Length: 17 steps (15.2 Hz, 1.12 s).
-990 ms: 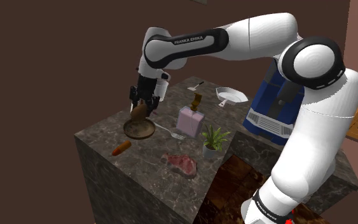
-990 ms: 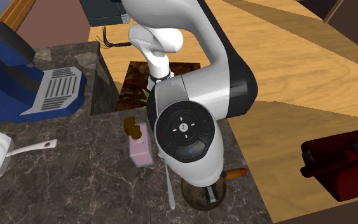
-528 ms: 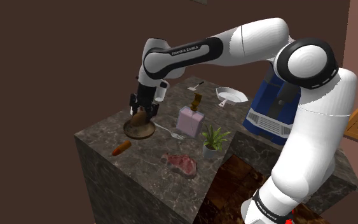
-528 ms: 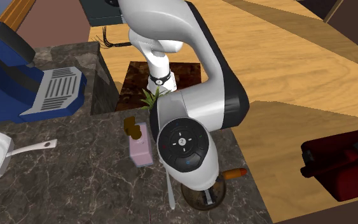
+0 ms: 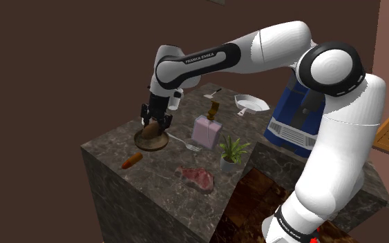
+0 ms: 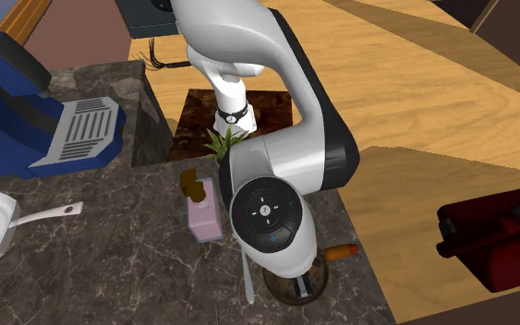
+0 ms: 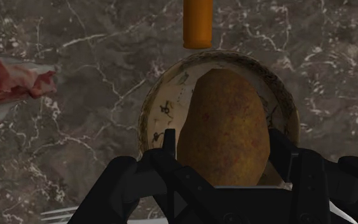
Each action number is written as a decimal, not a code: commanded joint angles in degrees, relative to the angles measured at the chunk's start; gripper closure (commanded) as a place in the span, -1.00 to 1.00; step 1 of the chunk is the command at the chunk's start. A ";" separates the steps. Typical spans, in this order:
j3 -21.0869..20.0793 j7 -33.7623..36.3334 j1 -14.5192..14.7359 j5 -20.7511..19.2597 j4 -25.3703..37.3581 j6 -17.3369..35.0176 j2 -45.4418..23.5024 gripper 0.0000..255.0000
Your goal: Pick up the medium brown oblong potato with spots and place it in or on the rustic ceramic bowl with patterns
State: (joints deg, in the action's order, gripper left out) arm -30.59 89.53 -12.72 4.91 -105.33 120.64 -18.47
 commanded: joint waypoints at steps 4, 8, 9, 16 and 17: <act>0.00 0.00 0.00 0.00 0.00 0.01 0.00 -1.00; -0.06 -0.21 -0.35 0.33 0.99 -1.73 0.77 -1.00; -0.10 -0.40 -0.68 0.62 2.06 -3.48 1.47 -1.00; -0.12 -0.68 -1.20 1.04 4.20 -6.65 2.55 -1.00; -0.12 -0.68 -1.20 1.04 4.20 -6.65 2.55 -1.00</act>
State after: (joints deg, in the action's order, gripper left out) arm -30.71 88.86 -13.92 5.95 -101.15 114.02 -15.93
